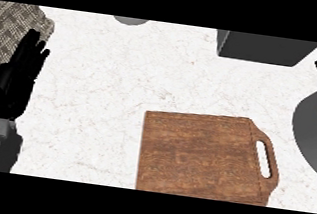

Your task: Pick the bell pepper from the cutting board and place it in the pot

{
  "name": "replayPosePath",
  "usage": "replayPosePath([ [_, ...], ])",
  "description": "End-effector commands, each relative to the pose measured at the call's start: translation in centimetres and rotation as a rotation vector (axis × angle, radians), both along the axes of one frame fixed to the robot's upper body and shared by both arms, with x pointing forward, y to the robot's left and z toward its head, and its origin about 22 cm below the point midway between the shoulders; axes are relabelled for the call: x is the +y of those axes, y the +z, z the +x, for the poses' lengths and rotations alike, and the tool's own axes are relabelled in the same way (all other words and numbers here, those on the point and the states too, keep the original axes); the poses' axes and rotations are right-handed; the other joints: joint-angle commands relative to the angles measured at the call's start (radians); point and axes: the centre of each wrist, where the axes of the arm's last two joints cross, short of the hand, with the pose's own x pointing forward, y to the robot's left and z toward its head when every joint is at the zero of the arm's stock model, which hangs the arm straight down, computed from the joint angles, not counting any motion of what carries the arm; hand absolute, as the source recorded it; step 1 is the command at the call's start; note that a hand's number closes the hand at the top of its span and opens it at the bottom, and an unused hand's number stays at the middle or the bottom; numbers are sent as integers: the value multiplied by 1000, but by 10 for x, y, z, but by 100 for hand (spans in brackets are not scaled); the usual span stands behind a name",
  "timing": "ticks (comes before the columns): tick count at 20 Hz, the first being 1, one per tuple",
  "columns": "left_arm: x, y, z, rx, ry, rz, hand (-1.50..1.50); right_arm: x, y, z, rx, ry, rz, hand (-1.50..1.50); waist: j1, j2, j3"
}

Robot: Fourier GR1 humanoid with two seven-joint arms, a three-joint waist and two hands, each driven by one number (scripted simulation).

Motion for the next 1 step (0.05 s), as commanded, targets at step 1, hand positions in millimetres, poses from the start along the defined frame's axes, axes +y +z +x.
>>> replayPosePath([
  [1, 5, 1, -6, 13, 3, -1, 0, -9, -2, -25, -56, 85, 16, -150, -2, 0, 2],
])
